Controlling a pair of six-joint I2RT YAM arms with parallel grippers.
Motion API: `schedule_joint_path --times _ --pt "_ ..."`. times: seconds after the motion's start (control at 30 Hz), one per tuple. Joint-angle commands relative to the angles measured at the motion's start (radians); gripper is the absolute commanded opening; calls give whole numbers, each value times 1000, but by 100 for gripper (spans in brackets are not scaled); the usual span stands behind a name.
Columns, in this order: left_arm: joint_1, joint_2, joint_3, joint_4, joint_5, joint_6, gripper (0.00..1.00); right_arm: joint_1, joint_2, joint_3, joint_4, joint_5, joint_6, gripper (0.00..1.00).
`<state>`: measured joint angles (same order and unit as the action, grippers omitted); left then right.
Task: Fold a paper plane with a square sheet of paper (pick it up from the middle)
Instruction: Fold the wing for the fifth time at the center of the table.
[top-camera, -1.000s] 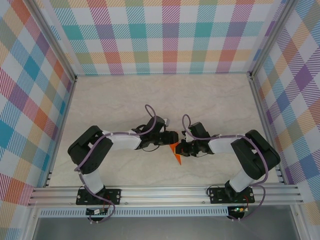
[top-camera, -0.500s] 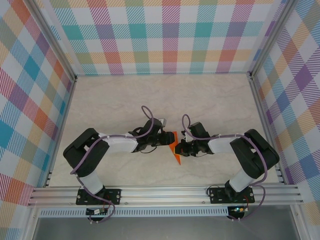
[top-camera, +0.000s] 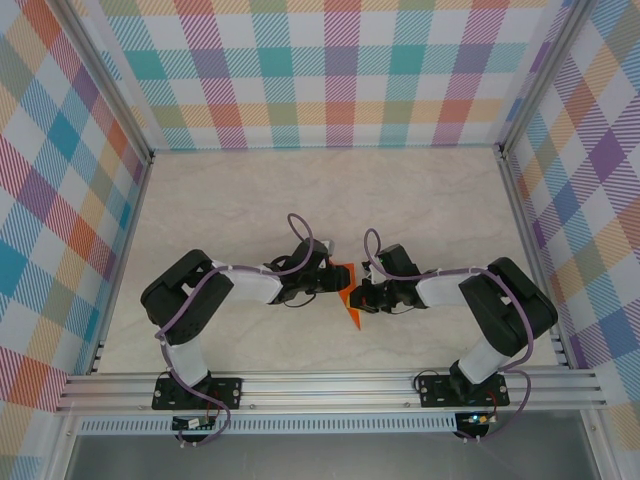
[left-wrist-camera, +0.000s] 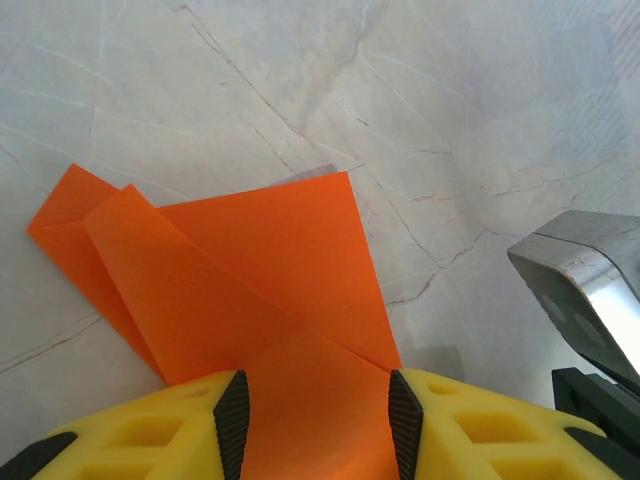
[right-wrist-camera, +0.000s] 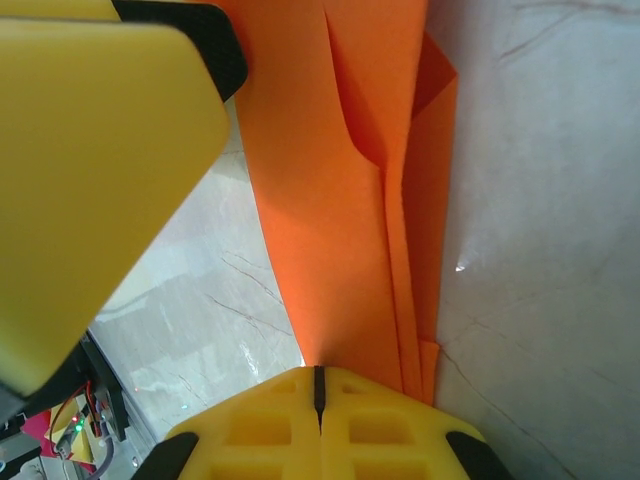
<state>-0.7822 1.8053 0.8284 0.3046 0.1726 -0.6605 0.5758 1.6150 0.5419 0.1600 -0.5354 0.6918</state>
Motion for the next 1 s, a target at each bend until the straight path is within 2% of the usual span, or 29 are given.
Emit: schedule_joint_path --times 0.0,0.5,0.83,0.97 --pt "32 31 21 1 -45 25 44 8 51 -49 -105 38 -41 1" --pt "79 67 146 -190 -113 74 44 9 39 -48 -132 35 -68 0" --pt "114 37 280 -340 -98 163 46 9 53 -42 -105 16 -62 1" --pt "109 -35 235 -308 -19 139 46 9 47 -39 -95 8 -56 1"
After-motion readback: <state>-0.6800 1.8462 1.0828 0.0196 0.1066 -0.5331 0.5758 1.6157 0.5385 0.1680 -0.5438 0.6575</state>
